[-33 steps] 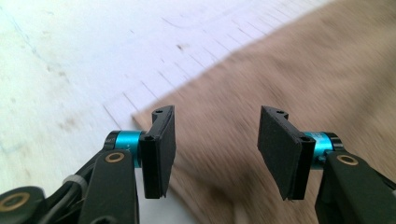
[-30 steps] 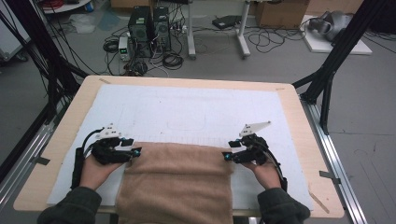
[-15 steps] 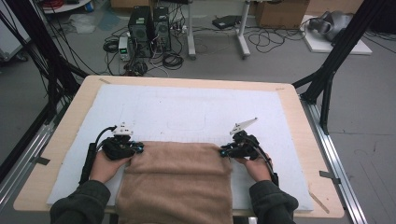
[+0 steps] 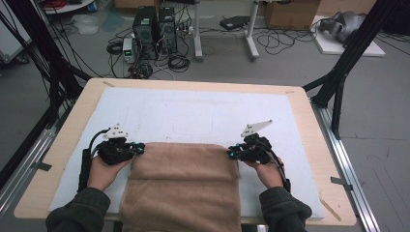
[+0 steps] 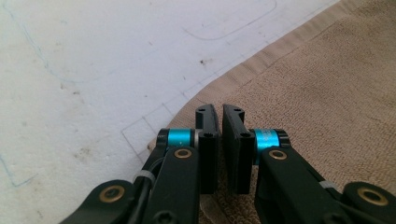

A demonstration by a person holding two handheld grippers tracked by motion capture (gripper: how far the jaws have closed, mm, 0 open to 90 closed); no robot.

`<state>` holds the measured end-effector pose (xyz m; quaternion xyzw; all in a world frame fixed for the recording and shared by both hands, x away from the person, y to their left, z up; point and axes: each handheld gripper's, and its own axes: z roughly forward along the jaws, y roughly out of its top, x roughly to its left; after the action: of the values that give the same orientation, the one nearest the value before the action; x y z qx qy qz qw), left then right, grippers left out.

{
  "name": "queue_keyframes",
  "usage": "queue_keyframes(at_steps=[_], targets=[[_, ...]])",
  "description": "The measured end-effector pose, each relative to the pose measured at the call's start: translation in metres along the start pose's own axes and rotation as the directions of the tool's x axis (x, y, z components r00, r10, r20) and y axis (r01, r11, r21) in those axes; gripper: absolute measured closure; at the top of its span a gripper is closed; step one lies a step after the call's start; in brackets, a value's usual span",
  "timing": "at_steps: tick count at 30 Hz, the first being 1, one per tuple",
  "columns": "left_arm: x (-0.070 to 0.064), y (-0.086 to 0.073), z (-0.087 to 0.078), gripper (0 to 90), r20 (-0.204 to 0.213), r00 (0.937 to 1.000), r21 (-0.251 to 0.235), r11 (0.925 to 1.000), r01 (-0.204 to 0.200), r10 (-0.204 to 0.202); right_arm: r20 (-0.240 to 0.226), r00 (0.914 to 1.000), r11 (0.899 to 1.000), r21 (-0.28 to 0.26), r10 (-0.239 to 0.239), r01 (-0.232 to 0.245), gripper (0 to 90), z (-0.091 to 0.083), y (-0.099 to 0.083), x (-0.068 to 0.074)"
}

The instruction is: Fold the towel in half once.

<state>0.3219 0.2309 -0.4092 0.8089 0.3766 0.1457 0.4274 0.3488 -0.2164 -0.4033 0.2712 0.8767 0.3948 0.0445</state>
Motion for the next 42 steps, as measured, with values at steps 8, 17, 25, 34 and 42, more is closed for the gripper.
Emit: queue_keyframes(at_steps=[8, 17, 25, 34, 42], targets=[[-0.003, 0.000, -0.009, 83.8, 0.000, 1.0000, -0.025, 0.9997, -0.006, 0.006, -0.006, 0.9998, 1.000, -0.018, -0.019, 0.019, 75.1, -0.006, 0.005, 0.004], [-0.018, -0.009, -0.029, 86.0, 0.026, 0.9978, -0.045, 0.9972, -0.059, 0.060, -0.039, 0.9964, 0.996, -0.055, -0.075, 0.073, 77.4, -0.019, 0.005, 0.022], [-0.033, -0.024, -0.039, 86.4, 0.057, 0.9932, -0.031, 0.9945, -0.100, 0.102, -0.081, 0.9885, 0.992, -0.033, -0.127, 0.125, 77.1, -0.020, -0.007, 0.042], [-0.043, -0.037, -0.051, 88.9, 0.073, 0.9902, -0.027, 0.9927, -0.117, 0.119, -0.135, 0.9782, 0.987, -0.020, -0.158, 0.157, 77.2, -0.022, -0.014, 0.056], [-0.068, -0.052, -0.082, 89.0, 0.082, 0.9879, -0.060, 0.9901, -0.127, 0.131, -0.196, 0.9619, 0.981, -0.054, -0.191, 0.184, 77.9, -0.040, -0.025, 0.078]])
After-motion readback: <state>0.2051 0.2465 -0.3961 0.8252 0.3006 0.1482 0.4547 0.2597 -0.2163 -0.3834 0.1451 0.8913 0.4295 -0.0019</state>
